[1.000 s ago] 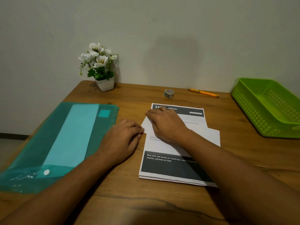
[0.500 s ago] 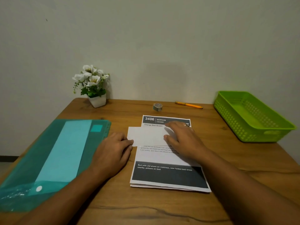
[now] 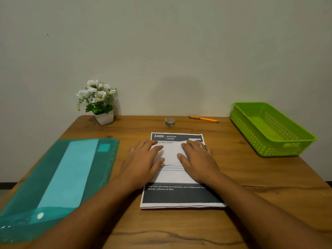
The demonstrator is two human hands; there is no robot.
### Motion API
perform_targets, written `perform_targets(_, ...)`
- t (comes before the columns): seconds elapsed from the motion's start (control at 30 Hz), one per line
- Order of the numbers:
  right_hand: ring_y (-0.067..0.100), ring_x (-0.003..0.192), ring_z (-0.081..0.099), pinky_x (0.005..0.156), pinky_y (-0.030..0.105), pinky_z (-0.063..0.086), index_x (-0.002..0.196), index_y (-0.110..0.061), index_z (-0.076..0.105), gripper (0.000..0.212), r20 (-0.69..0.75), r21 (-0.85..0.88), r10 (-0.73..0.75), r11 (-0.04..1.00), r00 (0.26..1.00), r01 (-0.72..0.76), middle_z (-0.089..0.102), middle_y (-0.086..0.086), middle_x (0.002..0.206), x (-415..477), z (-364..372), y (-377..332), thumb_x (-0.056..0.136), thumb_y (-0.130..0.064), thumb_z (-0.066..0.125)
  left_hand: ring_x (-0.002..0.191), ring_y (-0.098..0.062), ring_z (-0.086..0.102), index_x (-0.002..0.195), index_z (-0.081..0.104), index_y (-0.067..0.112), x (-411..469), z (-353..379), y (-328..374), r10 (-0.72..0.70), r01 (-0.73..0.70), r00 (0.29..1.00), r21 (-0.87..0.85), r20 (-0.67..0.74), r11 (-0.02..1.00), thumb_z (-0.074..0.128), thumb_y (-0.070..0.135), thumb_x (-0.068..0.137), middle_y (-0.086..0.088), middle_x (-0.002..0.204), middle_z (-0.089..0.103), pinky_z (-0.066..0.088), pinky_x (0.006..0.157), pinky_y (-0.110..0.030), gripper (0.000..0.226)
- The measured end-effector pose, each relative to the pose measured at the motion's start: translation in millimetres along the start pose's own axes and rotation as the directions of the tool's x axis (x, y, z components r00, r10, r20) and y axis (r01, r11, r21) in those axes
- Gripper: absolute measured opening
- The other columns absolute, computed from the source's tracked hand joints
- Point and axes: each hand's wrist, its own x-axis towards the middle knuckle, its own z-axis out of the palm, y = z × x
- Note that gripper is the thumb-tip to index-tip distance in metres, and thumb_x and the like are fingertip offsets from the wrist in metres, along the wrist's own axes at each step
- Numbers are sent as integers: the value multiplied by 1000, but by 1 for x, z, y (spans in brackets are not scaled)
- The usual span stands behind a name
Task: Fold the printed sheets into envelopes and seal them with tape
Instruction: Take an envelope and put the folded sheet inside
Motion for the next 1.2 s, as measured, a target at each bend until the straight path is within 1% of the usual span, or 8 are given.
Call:
perform_targets(0.17,25,155,23,125,53,17,156,-28,36,58,46,-6,30,1000,998,-30,31,0,167,1,0,0,107,-57,29,158,-20,1,163,14,25,29,26,1,-71,64,961,35,269,997,21,57,106,3,171,6,2,126,-49,66)
perform_targets(0.43,20,160,8,129,42,2,165,-16,19,60,119,36,-269,963,956,267,17,4,173,1,9,-37,111,-41,25,157,-18,-6,164,2,24,26,38,-5,-57,32,965,98,254,995,12,49,108,4,172,-4,-2,127,-49,62)
perform_targets(0.63,16,160,-9,130,45,-3,166,-21,-2,81,226,-37,-109,992,968,121,-7,-4,174,12,-2,11,103,-69,12,157,-17,-9,164,1,23,28,39,-6,-55,35,964,79,260,996,10,56,106,5,171,-6,-4,127,-48,67)
perform_targets(0.9,17,160,-6,129,46,-2,166,-21,-2,83,221,-69,-31,997,975,47,-6,-3,174,16,-5,33,101,-71,11,157,-17,-11,164,-3,24,29,35,-3,-62,41,955,81,291,996,9,63,102,5,171,-8,-5,127,-47,74)
perform_targets(0.97,17,160,-6,130,46,-2,166,-22,-3,84,210,-68,-27,997,977,42,-7,-4,174,17,-3,34,101,-72,11,157,-19,-2,164,6,25,34,29,-3,-53,37,955,60,293,997,18,64,103,4,171,1,1,127,-46,73)
perform_targets(1.03,17,160,-6,130,45,-3,166,-22,-2,83,193,-61,-35,997,981,47,-7,-4,174,18,-1,35,101,-72,11,150,-19,24,158,30,28,47,22,-5,-43,42,976,7,211,999,35,60,102,4,164,28,22,122,-43,65)
perform_targets(1.1,16,160,-6,129,45,-3,167,-22,-1,83,175,-56,-45,997,984,55,-5,-4,174,18,1,36,102,-72,11,127,-17,48,143,51,32,68,22,-9,-67,74,994,-86,85,994,49,54,99,9,141,53,43,103,-39,49)
perform_targets(1.2,16,160,-6,128,44,-4,167,-23,1,82,157,-48,-42,998,987,50,-4,-5,174,17,2,36,102,-72,12,107,-16,60,133,56,35,105,30,-13,-138,135,990,-174,-7,975,55,45,97,11,118,64,51,80,-37,37)
